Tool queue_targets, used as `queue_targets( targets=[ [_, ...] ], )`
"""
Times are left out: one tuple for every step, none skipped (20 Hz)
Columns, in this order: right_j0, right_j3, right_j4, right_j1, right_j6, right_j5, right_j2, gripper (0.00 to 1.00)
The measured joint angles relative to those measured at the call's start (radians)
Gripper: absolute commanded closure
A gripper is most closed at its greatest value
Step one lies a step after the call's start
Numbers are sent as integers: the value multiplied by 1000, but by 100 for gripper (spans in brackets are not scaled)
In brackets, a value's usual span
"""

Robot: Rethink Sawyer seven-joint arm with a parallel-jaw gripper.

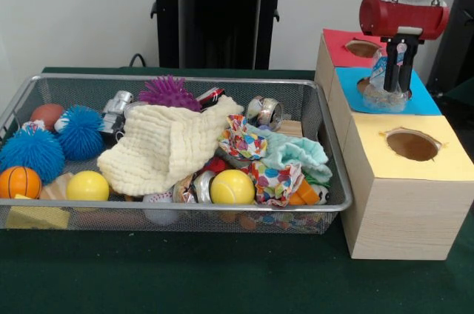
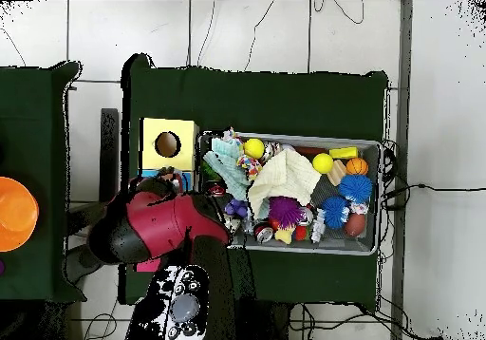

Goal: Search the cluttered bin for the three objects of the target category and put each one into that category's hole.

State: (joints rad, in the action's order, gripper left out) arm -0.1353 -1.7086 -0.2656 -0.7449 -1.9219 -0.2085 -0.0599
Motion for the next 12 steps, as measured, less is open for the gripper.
queue_targets(
  targets=[
    [-2, 0, 2, 0, 0, 0, -3, 100],
    [-4, 0, 4, 1, 0, 0, -6, 100],
    [-6, 0, 7, 1, 0, 0, -8, 100],
    [-8, 0, 7, 1, 0, 0, -11, 100],
    [-12, 0, 9, 1, 0, 0, -14, 100],
    [-16, 0, 11, 2, 0, 0, -18, 100],
    [-20, 0, 12, 2, 0, 0, -21, 100],
    [-25, 0, 15, 2, 0, 0, -24, 100],
    [-27, 0, 16, 2, 0, 0, -26, 100],
    [-31, 0, 18, 2, 0, 0, -27, 100],
    [-35, 0, 21, 2, 0, 0, -29, 100],
    [-38, -1, 25, 2, 0, 0, -30, 100]
  ],
)
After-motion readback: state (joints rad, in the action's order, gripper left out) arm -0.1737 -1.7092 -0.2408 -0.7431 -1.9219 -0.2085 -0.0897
